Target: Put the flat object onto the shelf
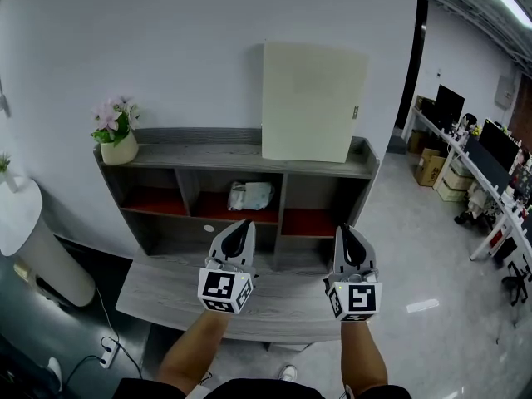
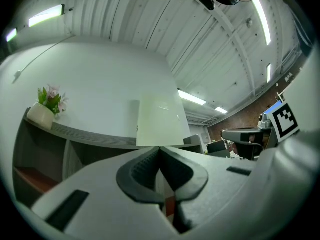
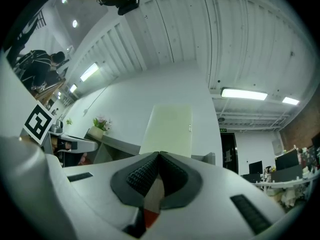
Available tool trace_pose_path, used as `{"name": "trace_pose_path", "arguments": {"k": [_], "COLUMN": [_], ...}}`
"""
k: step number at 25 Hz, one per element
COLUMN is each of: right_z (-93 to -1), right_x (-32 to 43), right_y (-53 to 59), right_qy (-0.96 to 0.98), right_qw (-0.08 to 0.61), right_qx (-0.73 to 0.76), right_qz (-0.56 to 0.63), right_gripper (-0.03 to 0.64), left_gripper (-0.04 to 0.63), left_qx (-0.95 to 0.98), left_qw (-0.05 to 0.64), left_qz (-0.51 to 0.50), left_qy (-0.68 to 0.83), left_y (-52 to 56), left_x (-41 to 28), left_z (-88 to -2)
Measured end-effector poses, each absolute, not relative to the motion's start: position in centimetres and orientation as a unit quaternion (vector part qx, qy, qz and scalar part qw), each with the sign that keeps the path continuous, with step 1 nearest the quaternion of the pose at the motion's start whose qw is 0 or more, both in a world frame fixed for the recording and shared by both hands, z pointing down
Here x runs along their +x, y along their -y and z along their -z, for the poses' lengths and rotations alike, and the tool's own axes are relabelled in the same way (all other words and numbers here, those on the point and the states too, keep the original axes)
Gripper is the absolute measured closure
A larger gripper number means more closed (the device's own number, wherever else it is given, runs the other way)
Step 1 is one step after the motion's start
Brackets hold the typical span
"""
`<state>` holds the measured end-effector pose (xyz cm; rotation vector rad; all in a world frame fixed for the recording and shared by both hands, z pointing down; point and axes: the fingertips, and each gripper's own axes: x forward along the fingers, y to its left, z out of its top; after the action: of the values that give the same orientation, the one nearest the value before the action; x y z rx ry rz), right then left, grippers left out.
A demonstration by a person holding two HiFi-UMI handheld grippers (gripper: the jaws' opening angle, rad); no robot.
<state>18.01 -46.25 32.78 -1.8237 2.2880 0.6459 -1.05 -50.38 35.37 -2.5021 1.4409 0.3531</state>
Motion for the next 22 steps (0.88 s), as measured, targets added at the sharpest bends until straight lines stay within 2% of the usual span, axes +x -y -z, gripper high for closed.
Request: {"name": "trace_pose_path", "arguments": {"k": [22], "right_z": [-33.1], "right_x": [16.7], "right_y": [45.8], "right_qy": [-0.755], "right_qw": [0.065], "right_qx": [-0.611], "right_qz": [-0.23], "right_gripper": [0.592], "left_gripper": [0.589], "left_qx": [-0.855], "left_qw": [0.143], "left_qz": [-0.108], "left_qy": [-0.486], "left_y": [49.9], "left_x": [-1.4], "left_z": [-35.2]}}
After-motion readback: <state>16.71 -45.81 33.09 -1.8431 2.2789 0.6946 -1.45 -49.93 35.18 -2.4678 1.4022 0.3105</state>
